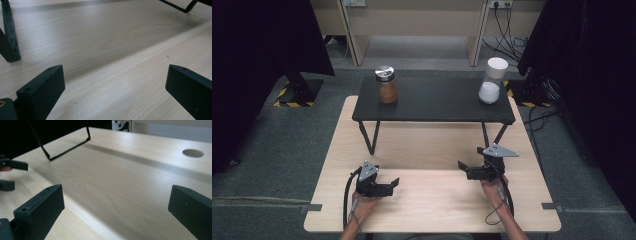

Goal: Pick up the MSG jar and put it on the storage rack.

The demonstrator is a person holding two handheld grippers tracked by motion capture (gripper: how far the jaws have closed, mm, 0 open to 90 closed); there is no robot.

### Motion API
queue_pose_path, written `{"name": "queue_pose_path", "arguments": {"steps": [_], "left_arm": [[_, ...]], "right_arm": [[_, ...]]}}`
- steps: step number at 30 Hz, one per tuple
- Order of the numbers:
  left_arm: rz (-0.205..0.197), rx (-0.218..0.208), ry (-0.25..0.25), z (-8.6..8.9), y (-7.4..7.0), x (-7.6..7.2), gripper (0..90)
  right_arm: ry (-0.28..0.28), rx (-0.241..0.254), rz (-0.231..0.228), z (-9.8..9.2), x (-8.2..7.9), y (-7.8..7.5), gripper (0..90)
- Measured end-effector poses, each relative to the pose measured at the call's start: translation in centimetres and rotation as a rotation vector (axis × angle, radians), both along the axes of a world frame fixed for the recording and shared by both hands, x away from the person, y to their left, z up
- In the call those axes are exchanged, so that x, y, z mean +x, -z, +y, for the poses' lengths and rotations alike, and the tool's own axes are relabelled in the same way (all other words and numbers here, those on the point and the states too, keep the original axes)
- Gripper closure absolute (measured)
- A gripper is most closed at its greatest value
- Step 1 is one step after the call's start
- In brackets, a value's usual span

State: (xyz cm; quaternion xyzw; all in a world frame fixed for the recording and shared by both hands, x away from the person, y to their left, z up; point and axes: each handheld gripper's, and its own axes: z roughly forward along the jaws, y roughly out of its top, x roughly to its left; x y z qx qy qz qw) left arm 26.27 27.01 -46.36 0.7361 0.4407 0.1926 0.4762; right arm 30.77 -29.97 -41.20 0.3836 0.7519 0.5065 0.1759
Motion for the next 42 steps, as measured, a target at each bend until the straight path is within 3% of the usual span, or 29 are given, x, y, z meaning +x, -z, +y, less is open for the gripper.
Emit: {"name": "queue_pose_path", "arguments": {"steps": [6,16,26,42], "left_arm": [[0.0,0.001,0.0,0.0,0.0,0.0,1.7],[-0.001,0.001,0.002,0.0,0.0,0.0,1.7],[0.0,0.001,0.002,-0.1,0.0,0.0,1.7],[0.002,0.007,0.003,-0.2,-0.1,0.1,1.7]], "right_arm": [[-0.014,-0.042,0.009,0.8,-0.3,1.1,0.6],[-0.047,-0.045,0.003,0.9,-1.2,2.7,0.7],[-0.023,-0.035,0.03,0.3,-0.8,4.4,0.9],[-0.02,-0.028,0.03,0.2,-0.7,4.5,1.0]]}}
